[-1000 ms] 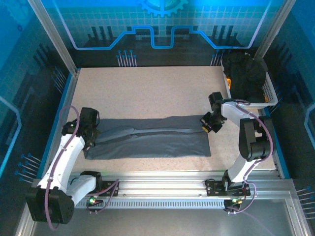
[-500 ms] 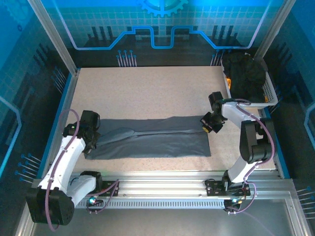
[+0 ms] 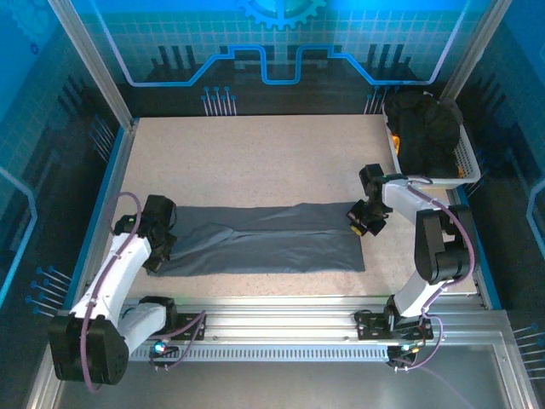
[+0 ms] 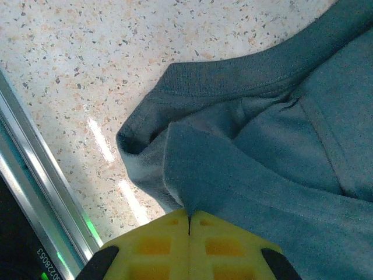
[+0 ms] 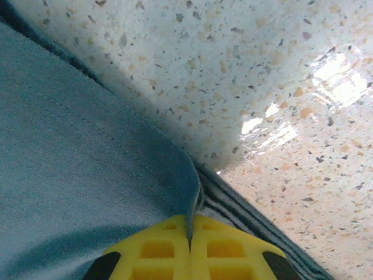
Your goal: Fold and stack the t-shirts
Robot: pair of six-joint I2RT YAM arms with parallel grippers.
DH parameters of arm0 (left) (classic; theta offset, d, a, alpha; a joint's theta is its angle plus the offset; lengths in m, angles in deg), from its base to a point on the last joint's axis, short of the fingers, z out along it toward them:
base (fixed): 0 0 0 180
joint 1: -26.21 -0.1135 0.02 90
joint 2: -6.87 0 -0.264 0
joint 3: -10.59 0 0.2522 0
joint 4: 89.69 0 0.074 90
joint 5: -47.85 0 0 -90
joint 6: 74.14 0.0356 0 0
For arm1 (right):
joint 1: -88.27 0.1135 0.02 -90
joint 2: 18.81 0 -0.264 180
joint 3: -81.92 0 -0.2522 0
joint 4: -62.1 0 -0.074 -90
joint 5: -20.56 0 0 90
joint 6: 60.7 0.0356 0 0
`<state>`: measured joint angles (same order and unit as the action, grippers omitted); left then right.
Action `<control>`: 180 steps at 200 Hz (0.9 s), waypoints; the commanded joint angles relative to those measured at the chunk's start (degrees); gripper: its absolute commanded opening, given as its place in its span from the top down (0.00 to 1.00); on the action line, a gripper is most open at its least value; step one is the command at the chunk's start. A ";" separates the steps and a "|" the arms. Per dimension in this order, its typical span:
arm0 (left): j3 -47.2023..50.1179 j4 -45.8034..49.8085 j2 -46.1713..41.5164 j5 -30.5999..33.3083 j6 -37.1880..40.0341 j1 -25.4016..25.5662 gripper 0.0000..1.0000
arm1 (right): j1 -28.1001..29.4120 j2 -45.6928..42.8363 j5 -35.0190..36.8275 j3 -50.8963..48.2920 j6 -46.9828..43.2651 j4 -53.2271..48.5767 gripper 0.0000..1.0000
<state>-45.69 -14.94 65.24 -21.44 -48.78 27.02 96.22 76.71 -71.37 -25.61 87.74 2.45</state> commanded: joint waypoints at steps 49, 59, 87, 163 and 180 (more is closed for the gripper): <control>1.28 -0.49 1.62 -1.25 -1.33 0.32 1.00 | 0.28 -1.56 1.94 -0.62 -0.17 -3.86 0.98; 1.13 -0.54 1.75 -1.21 -1.36 0.32 1.00 | 0.11 -1.41 1.44 -0.66 -0.16 -4.01 0.98; 1.51 -1.00 2.13 -1.88 -1.03 0.41 1.00 | -0.03 -0.87 0.67 -0.19 -0.16 -4.47 0.93; -8.05 -1.93 4.51 -2.64 5.59 1.03 0.47 | -0.77 -7.80 3.25 0.89 -3.90 -0.89 0.63; -11.78 -4.98 7.32 -2.81 8.69 0.98 0.43 | -0.81 -6.85 2.55 2.11 -7.96 2.15 0.63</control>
<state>-51.68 -16.66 69.68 -24.21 -45.05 27.70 95.98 69.80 -69.45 -25.43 85.35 0.86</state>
